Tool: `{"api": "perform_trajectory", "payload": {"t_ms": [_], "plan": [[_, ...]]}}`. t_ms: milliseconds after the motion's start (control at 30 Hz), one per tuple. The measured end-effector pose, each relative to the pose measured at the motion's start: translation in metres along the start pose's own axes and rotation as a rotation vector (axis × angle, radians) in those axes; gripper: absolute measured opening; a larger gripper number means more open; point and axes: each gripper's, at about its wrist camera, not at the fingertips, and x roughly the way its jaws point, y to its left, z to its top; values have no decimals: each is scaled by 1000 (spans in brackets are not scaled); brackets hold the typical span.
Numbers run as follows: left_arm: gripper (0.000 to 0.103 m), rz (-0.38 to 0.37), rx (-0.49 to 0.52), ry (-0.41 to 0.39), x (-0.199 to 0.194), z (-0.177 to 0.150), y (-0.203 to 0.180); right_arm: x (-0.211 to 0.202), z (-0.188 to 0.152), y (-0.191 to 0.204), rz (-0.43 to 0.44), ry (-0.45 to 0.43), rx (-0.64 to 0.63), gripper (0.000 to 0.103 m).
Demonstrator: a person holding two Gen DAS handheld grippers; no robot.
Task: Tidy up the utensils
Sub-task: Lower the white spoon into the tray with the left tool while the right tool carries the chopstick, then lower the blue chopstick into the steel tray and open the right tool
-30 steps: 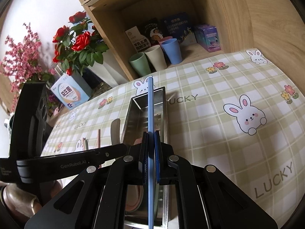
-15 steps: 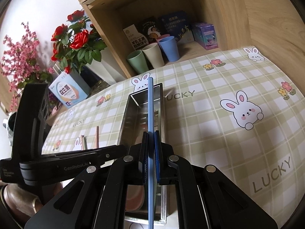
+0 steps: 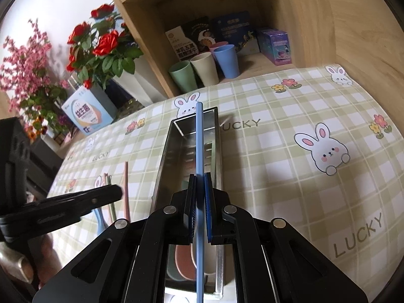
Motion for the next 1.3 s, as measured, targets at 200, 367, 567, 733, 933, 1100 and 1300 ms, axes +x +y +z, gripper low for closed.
{"api": "perform_trajectory", "payload": {"t_ms": [200,367,567,733,933,1100,1300], "plan": [[19,32,-26,-18,-7,-5,22,20,11,8,-12,35,-24,6],[20,37,-47,-27,-11,-6,35,38,20,15,-48,48,-109,6],[21,37,-78,-28,-12,-9,49,53,23,15,-65,86,-135,6],[21,52,-85,-29,-11,-9,56,61,21,14,-89,102,-128,6],[22,75,-93,-37,-11,-8,66,67,19,14,-125,116,-136,6],[23,84,-105,-39,-14,-9,72,70,19,16,-146,127,-140,8],[26,91,-113,-47,-20,-10,77,62,21,22,-162,117,-137,8]]}}
